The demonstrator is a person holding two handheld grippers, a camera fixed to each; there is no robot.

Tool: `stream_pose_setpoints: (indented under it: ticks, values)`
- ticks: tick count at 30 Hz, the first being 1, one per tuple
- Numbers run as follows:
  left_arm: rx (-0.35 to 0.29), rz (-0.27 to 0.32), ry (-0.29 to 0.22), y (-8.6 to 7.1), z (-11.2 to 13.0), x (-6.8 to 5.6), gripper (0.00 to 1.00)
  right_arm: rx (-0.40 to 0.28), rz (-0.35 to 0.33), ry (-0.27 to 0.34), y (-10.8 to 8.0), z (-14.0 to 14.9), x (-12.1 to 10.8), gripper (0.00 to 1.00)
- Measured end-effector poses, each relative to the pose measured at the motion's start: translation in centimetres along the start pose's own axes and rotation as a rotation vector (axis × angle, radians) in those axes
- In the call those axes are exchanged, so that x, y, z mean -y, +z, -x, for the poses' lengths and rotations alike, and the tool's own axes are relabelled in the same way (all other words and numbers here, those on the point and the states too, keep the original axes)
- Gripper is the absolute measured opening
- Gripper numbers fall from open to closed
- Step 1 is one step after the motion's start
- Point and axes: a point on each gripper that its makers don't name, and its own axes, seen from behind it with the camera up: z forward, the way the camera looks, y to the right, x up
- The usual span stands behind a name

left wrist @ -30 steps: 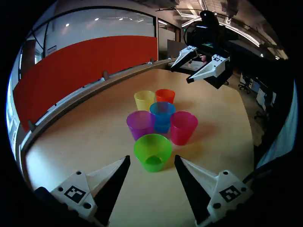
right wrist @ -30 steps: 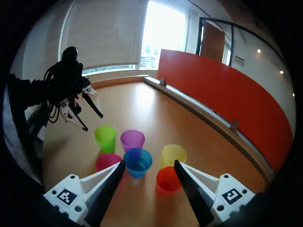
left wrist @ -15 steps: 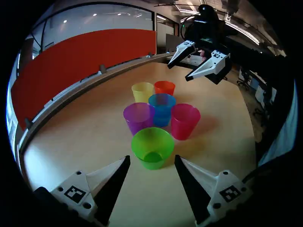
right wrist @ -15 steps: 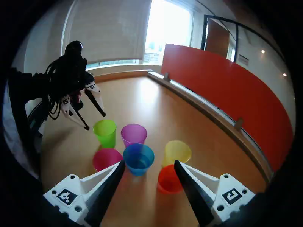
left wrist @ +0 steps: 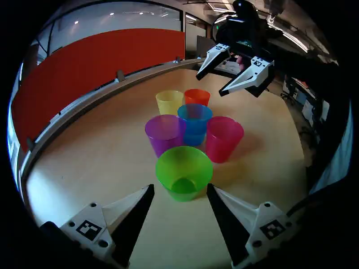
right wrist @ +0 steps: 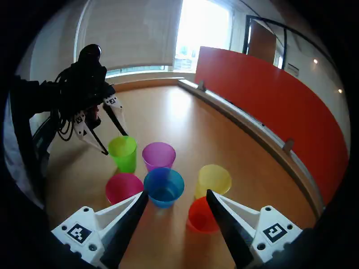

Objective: Pour water

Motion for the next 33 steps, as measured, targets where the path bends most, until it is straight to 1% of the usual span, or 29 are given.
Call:
stream_pose_setpoints:
  ticks: [8,17,33]
  values:
    - [0.004,0.008,-0.004,1.0,0.3,-0.1,0.86,0.016,-0.009,-0.012,0.9,0.3,0.1,1.0]
    - [-0.012,0.012,-0.016,1.7,-0.2,-0.1,0.86,0.026,-0.014,-0.016,1.8,0.5,0.1,1.0]
    - [-0.017,0.025,-0.021,3.0,-0.4,-0.6,0.86,0.042,-0.031,-0.024,2.6,0.9,0.3,1.0]
